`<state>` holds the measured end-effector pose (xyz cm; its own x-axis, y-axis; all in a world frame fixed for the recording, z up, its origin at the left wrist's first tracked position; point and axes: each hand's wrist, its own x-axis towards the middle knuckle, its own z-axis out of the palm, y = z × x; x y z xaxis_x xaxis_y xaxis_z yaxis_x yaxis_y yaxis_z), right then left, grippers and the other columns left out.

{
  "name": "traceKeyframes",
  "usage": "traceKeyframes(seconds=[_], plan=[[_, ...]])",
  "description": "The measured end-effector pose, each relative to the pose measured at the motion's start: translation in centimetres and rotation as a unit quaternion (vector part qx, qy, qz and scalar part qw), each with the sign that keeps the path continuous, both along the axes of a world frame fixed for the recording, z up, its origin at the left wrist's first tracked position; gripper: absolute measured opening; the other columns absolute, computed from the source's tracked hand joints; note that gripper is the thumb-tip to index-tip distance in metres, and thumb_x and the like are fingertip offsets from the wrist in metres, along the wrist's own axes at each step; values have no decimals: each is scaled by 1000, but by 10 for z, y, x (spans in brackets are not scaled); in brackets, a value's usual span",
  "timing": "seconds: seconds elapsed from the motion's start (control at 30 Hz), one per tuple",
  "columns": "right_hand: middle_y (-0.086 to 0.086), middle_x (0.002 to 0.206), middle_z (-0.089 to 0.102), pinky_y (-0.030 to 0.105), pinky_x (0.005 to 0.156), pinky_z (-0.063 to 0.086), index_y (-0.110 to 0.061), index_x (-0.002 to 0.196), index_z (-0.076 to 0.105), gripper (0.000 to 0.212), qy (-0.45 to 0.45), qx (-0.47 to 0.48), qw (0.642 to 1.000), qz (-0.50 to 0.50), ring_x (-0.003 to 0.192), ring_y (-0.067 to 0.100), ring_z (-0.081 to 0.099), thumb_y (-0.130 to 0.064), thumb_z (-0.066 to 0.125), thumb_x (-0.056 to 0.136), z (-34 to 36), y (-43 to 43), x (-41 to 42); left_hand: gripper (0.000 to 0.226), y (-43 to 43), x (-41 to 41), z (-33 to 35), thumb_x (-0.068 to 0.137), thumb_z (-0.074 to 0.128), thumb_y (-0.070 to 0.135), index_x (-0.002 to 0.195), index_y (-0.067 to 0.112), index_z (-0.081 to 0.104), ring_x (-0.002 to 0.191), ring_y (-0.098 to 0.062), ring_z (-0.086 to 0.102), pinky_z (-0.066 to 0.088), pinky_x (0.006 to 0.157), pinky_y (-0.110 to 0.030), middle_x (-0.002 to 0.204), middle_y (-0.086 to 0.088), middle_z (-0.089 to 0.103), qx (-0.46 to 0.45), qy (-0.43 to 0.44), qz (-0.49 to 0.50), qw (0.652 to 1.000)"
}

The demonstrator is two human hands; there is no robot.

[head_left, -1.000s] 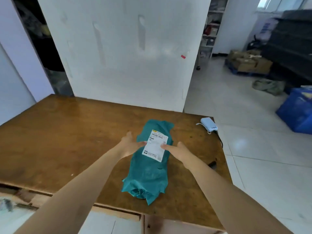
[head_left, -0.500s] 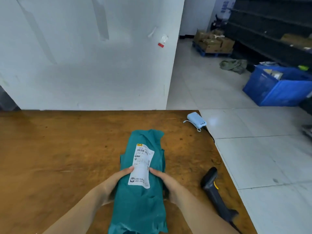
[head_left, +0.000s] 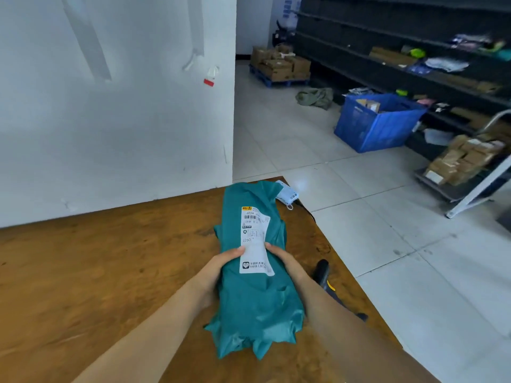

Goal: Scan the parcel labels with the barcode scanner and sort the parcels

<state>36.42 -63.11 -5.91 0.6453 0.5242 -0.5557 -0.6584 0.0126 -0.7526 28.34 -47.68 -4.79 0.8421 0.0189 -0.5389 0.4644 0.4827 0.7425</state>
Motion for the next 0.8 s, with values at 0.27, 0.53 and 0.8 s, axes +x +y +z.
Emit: traceKeyframes(seconds=[0.27,0.53,0.8], plan=[[9,95,76,30,69,57,-16,113,66,30,-125,52,985,-107,78,22,73,-35,53,93,108,-119,61,43,-103,107,106,75,67,30,116,15,64,81,-22,73,56,70,-32,99,-10,75,29,-146,-116,982],[4,85,77,27,67,57,-19,104,66,22,-276,45,938,-204,73,17,73,-31,49,96,206,-359,123,43,-337,213,189,72,62,32,113,19,64,90,-17,71,50,85,-34,105,-5,74,31,-291,-235,927],[6,91,77,27,63,57,-17,112,66,28,-313,61,915,-247,76,19,73,-33,53,93,255,-560,204,36,-542,299,246,71,59,31,104,20,66,83,-14,72,51,75,-29,95,-1,76,52,-337,-258,904]])
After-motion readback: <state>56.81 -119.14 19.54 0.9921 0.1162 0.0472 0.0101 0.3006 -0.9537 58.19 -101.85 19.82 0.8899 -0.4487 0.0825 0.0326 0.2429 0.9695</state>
